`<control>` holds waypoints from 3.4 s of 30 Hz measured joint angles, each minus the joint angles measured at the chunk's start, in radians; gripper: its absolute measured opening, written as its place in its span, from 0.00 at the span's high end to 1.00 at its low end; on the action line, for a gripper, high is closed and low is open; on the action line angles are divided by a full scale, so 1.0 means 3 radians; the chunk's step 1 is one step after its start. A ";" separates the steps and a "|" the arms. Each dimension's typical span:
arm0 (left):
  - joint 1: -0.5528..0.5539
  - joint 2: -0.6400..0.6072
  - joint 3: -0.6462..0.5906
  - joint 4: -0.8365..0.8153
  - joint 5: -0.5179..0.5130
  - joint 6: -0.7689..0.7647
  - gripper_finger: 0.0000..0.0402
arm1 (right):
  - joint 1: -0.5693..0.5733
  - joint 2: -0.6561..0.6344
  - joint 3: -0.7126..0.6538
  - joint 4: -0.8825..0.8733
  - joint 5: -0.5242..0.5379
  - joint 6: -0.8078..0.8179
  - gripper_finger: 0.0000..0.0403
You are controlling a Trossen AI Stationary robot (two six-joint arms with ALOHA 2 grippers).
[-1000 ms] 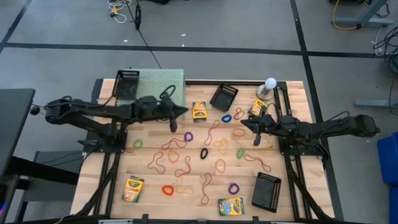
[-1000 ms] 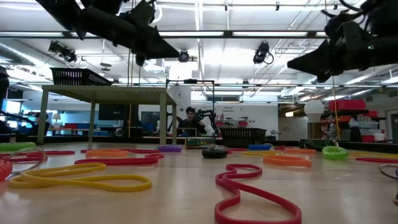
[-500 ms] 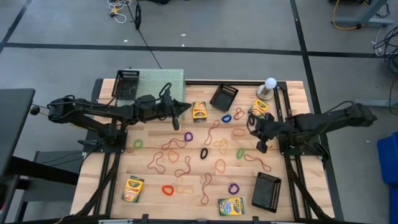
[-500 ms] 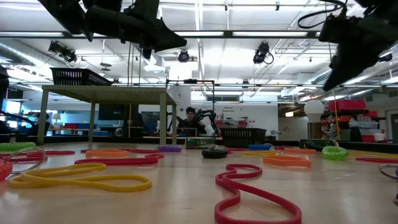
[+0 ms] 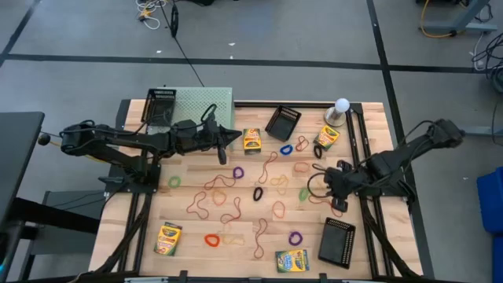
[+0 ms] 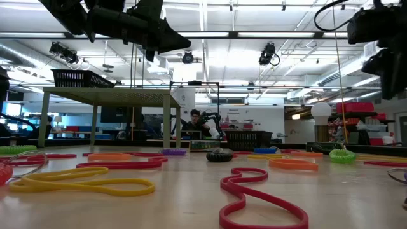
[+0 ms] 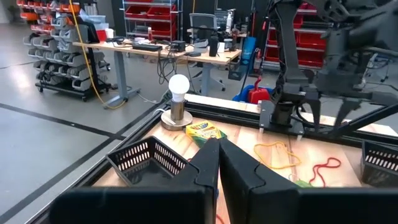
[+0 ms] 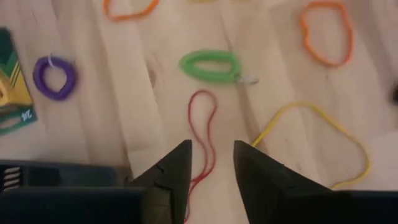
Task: Pick & Place Office Desk Supplies
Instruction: Put the black bin on the shelf
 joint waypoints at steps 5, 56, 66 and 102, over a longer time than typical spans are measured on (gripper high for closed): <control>-0.0003 0.0000 0.0000 -0.0005 0.0012 -0.0022 0.95 | 0.0215 0.0124 0.0000 0.0002 -0.0037 0.0064 0.62; -0.0003 -0.0001 0.0000 -0.0004 0.0013 -0.0024 0.95 | 0.0811 0.1030 0.0496 -0.0683 -0.0521 0.0468 0.54; -0.0003 -0.0001 0.0000 -0.0004 0.0013 -0.0024 0.95 | 0.0852 0.1033 0.0447 -0.0220 -0.0593 0.0488 0.50; -0.0004 -0.0001 0.0000 -0.0004 0.0013 -0.0024 0.95 | 0.0498 0.1034 0.0564 0.0956 -0.0771 0.0501 0.97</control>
